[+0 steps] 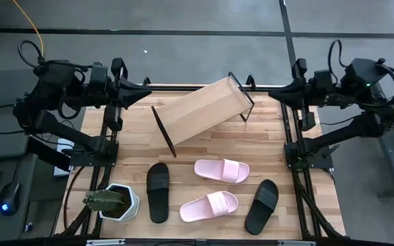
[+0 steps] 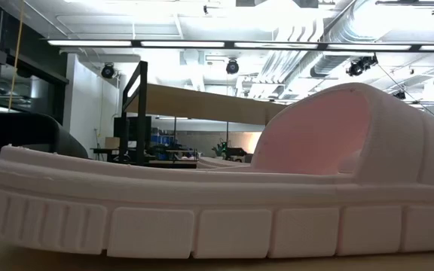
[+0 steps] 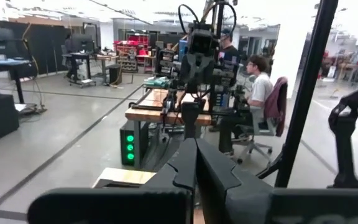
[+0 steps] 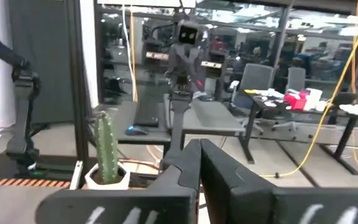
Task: Pick and place slides into the shelf
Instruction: Put the top pink slipper on the shelf
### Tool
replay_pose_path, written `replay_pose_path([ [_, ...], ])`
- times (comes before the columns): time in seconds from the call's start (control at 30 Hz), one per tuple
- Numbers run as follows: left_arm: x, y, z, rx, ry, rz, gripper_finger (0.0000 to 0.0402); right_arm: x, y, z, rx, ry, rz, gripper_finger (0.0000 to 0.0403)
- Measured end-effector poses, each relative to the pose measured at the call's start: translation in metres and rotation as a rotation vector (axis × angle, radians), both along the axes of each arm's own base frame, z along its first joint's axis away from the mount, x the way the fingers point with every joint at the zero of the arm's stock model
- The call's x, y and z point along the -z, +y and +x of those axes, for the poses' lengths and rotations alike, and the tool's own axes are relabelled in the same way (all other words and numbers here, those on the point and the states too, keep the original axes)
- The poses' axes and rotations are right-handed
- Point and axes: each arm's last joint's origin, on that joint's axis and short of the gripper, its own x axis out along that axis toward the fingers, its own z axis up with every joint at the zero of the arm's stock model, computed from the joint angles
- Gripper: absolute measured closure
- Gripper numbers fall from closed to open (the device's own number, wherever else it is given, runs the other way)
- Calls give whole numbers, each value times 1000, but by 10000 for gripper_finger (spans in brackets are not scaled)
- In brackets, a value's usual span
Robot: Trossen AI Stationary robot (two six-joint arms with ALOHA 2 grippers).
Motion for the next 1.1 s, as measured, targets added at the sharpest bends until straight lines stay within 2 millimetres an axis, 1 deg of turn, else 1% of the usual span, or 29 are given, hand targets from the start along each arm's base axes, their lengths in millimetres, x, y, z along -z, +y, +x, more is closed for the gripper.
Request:
replay_pose_path([
  [0.2,2,0,12,22,-1,-5,401,5,3,15,-15,40,-12,403],
  [0.4,4,0,21,41,5,-9,401,10,17,28,-56,74,-63,403],
  [0.5,4,0,23,41,9,-9,401,12,25,33,-20,88,-70,403],
  [0.67,4,0,22,40,7,-9,401,18,42,41,-3,134,-102,403],
  [0.77,4,0,22,40,7,-9,401,21,55,43,-11,147,-105,403],
  [0.93,4,0,22,40,7,-9,401,29,76,48,44,196,-152,403],
  [1.1,4,0,22,39,7,-9,401,36,97,51,53,221,-155,403],
])
